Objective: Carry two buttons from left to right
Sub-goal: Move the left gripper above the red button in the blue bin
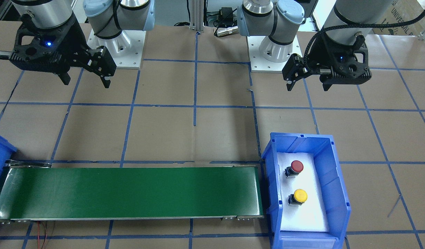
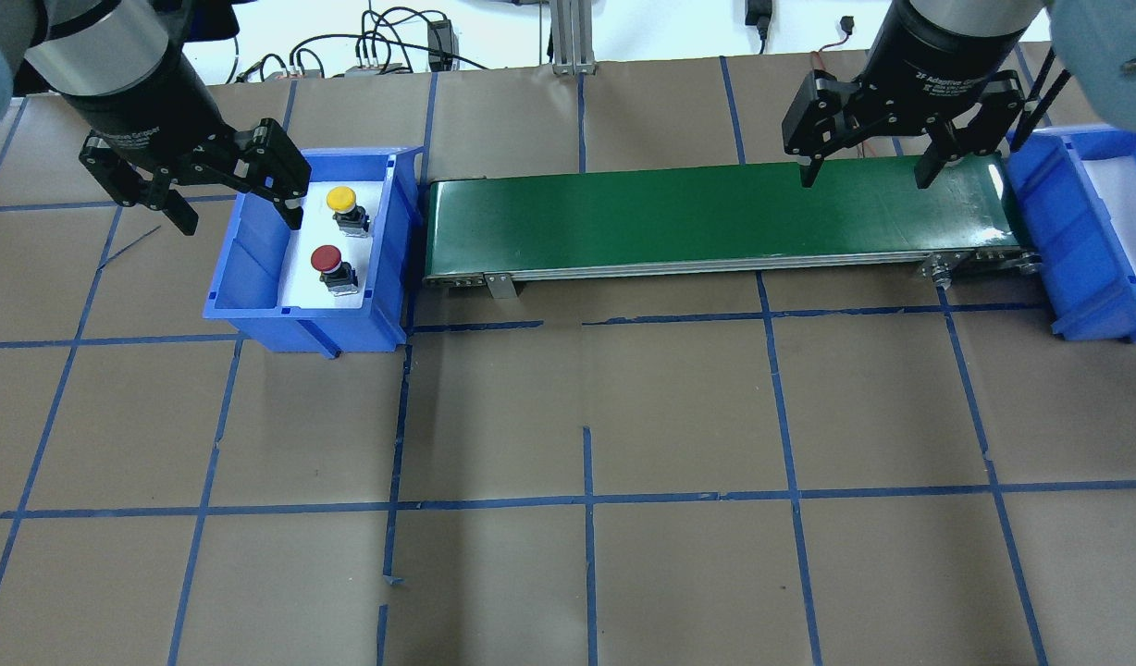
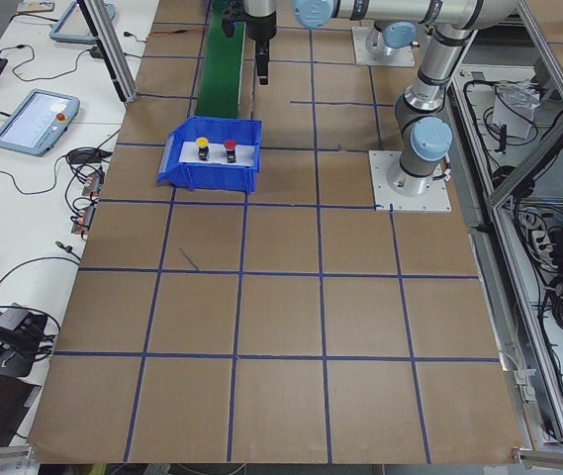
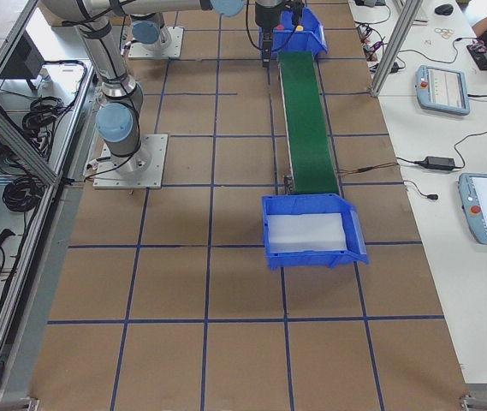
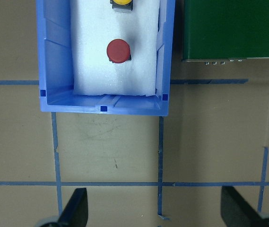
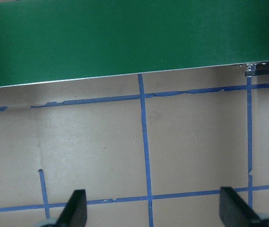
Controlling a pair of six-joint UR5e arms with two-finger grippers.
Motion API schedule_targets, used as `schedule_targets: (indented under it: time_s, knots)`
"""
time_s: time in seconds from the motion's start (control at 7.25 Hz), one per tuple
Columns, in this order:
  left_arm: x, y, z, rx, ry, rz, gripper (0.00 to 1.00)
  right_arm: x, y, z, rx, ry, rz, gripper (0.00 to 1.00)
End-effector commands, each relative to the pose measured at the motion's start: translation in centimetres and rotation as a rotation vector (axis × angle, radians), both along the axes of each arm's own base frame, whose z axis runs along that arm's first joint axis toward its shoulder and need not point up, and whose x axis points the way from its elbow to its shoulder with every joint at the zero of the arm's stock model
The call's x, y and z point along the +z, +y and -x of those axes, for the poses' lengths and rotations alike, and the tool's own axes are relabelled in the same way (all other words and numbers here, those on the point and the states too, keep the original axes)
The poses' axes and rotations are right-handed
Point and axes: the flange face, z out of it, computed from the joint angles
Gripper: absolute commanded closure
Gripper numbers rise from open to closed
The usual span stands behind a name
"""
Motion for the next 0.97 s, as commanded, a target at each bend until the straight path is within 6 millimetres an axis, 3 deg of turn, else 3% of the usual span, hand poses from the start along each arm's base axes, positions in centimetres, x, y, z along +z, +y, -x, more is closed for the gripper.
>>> schedule_targets:
  time_s: [0.0,0.83]
  knots:
    - [-0.14,-0.06,0.05,0.003,0.001,-0.002,0.0,-0.01,-0.11,0.05,-0.001,-0.002,0.008,0.0]
    - [-0.91,0.26,0.31,-0.016,-0.011,-0.015,0.0,0.36,-0.09,-0.18,0.0,-0.003,0.02,0.0]
